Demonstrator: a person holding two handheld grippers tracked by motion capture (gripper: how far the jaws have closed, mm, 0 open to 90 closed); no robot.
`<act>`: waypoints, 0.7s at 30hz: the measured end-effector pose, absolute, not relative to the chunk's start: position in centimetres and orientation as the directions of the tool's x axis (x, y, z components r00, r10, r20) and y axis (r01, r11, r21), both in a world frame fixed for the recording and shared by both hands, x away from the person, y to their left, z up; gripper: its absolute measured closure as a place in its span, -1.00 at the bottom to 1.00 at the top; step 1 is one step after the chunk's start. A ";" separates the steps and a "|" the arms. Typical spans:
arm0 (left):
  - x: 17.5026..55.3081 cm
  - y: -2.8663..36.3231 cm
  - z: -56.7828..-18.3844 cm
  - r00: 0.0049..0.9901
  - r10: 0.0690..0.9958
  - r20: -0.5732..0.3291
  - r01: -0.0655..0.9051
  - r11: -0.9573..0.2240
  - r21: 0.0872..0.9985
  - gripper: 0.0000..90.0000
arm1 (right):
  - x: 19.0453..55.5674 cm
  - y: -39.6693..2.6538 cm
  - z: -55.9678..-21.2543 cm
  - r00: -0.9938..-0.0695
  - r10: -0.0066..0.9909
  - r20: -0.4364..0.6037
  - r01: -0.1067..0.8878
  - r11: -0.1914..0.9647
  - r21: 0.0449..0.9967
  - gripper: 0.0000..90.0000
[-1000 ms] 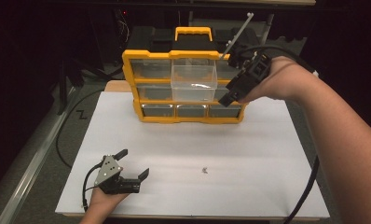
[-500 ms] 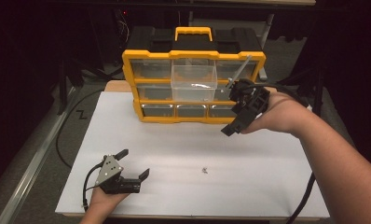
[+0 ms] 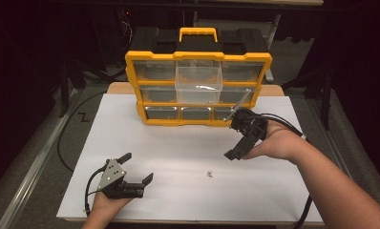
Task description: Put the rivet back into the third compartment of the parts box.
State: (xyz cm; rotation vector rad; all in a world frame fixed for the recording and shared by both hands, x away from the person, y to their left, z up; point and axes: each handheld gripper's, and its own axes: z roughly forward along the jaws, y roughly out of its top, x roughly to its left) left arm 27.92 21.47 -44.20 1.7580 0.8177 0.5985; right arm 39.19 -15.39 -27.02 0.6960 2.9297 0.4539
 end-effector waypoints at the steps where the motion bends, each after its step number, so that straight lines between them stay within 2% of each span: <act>1: 27.9 21.5 -44.2 0.640 0.769 0.007 0.237 -0.206 0.949 -0.99 | 39.1 -15.4 -27.4 -0.892 0.452 -0.023 0.424 0.852 0.308 -0.99; 21: 27.8 21.3 -44.2 0.644 0.765 0.006 0.239 -0.208 0.949 -0.99 | 37.3 -15.4 -34.5 -0.914 0.404 0.015 0.394 0.880 0.264 -0.76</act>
